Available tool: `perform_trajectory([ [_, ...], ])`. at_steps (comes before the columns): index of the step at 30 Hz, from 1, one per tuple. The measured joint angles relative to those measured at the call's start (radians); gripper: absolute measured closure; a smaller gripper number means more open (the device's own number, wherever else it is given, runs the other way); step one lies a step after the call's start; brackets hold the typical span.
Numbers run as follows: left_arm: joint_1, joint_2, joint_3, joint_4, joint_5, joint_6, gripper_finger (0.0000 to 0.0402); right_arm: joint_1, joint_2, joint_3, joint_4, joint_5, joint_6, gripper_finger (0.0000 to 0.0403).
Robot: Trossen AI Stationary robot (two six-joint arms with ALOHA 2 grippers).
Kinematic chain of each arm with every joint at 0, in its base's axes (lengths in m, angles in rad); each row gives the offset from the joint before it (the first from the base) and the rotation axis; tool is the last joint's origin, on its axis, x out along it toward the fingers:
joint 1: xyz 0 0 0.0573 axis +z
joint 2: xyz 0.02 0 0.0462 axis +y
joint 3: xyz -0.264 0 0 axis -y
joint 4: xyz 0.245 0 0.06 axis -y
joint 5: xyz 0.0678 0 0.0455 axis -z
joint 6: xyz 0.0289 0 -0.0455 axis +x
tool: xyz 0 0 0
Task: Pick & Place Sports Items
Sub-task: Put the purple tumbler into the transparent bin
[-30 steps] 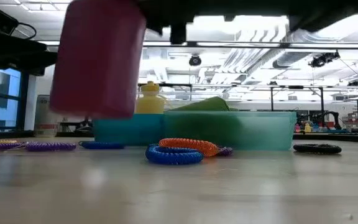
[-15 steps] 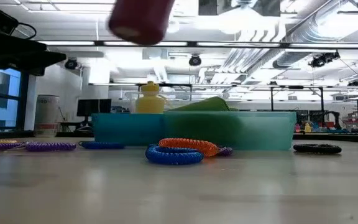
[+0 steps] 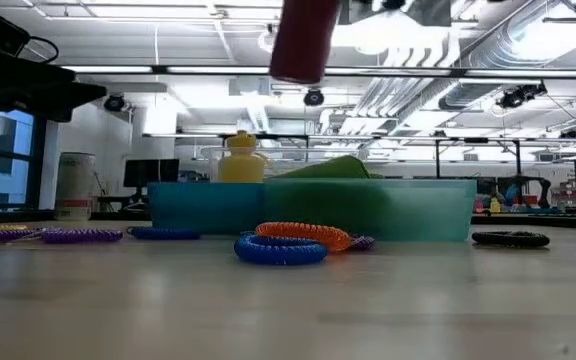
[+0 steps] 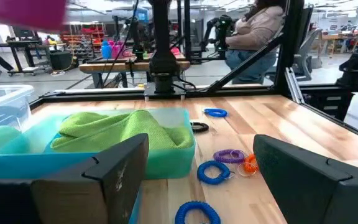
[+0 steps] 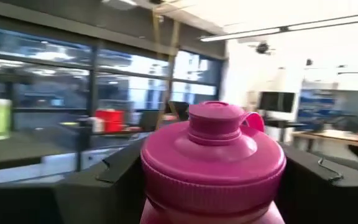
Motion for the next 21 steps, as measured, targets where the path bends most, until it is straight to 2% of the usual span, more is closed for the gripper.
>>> perform_trajectory([
  [8,0.000,0.000,0.000,0.000,0.000,0.000,0.0165,-0.215,0.000,0.000,-0.012,-0.024,0.011,0.0204],
  [13,0.000,0.000,0.000,0.000,0.000,0.000,0.0165,-0.333,0.000,0.000,-0.085,-0.032,0.132,0.0204],
  [15,0.000,0.000,0.000,0.000,0.000,0.000,0.0165,-0.378,0.000,0.000,-0.137,-0.075,0.205,0.0204],
  [21,0.000,0.000,0.000,0.000,0.000,0.000,0.0165,-0.501,0.003,0.000,-0.300,-0.310,0.426,0.0204],
])
